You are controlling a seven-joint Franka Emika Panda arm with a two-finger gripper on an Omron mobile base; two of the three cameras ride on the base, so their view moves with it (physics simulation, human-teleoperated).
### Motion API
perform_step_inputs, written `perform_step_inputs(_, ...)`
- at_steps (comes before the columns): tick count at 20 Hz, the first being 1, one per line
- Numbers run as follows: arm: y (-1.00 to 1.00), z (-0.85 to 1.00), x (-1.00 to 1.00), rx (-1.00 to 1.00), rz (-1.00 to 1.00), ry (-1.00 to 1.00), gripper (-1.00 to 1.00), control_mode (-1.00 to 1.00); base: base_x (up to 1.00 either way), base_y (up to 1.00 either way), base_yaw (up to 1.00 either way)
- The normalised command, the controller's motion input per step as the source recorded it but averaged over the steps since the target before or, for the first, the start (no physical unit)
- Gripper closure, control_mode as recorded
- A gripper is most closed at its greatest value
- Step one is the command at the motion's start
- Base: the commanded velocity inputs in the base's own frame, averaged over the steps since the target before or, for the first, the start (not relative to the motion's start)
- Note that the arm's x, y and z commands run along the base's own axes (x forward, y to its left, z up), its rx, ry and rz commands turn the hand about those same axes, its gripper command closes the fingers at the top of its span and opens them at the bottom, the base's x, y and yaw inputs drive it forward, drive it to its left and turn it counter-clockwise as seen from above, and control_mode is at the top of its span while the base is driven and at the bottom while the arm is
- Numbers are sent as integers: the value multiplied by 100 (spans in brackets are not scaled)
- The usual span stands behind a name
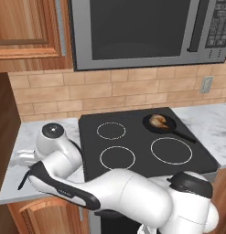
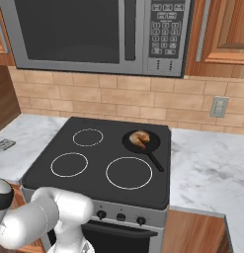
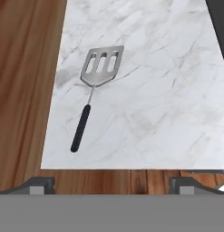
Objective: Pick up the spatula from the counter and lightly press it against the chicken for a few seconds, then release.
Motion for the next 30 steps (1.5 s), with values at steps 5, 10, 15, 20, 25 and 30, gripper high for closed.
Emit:
perform_step_inputs(5, 18, -17, 18, 0, -1, 0, -100, -100, 0, 0, 0)
perform_step_inputs(10, 18, -21, 15, 0, -1, 3, -100, -100, 0, 0, 0)
perform_step_inputs(15, 17, -23, 15, 0, -1, 4, -100, -100, 0, 0, 0)
perform_step_inputs(20, 18, -17, 11, -1, -2, 2, -100, -100, 0, 0, 0)
perform_step_inputs(25, 13, -11, 9, -4, -4, 3, -100, -100, 0, 0, 0)
perform_step_inputs(30, 6, -14, 7, -3, -3, 4, -100, -100, 0, 0, 0)
